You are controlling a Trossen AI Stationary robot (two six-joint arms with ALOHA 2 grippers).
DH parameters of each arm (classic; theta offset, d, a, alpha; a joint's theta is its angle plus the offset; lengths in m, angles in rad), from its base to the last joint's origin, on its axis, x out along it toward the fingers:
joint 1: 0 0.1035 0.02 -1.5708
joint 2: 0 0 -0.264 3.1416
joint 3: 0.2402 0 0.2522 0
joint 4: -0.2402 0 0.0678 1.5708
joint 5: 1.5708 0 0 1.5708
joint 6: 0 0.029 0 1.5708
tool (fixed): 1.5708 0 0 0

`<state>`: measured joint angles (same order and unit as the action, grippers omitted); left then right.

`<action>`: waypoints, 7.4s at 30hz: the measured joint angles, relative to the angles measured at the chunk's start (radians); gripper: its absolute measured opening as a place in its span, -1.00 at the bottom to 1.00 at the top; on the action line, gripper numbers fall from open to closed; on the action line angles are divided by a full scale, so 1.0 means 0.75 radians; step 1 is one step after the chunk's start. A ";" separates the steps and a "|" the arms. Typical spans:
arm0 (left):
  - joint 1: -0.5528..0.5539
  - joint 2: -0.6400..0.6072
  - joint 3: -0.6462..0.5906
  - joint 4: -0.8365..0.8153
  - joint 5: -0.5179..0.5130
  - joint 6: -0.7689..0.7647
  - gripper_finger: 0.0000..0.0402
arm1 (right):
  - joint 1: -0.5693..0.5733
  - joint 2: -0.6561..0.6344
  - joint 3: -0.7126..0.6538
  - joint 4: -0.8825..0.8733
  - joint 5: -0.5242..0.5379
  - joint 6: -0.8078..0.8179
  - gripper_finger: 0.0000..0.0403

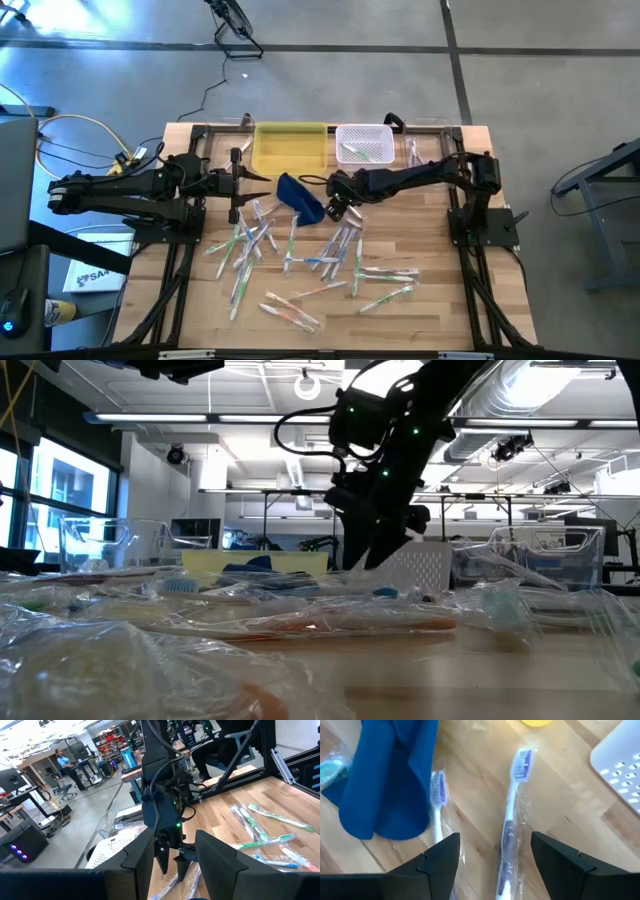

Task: Pick & Place Toothbrushes
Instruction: Put the violet toothbrush into the right transparent bin

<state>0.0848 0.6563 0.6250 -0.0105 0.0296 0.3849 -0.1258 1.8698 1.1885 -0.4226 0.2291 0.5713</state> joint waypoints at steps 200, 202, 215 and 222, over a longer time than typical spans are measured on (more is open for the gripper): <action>0.000 0.000 0.000 -0.058 0.007 -0.032 -0.31 | -0.026 -1.393 -0.676 0.370 0.041 -0.070 -0.75; 0.000 0.000 0.000 -0.058 0.007 -0.032 -0.31 | 0.002 -1.391 -0.676 0.366 0.040 -0.070 -0.75; 0.000 0.000 0.000 -0.046 0.005 -0.053 -0.31 | 0.114 -1.237 -0.677 0.447 0.040 -0.055 -0.75; 0.000 0.000 0.000 -0.043 0.001 -0.053 -0.31 | 0.169 -1.108 -0.676 0.672 0.038 -0.067 -0.75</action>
<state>0.0847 0.6566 0.6250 -0.0429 0.0303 0.3454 0.0013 1.0386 0.6811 0.0817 0.2576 0.5208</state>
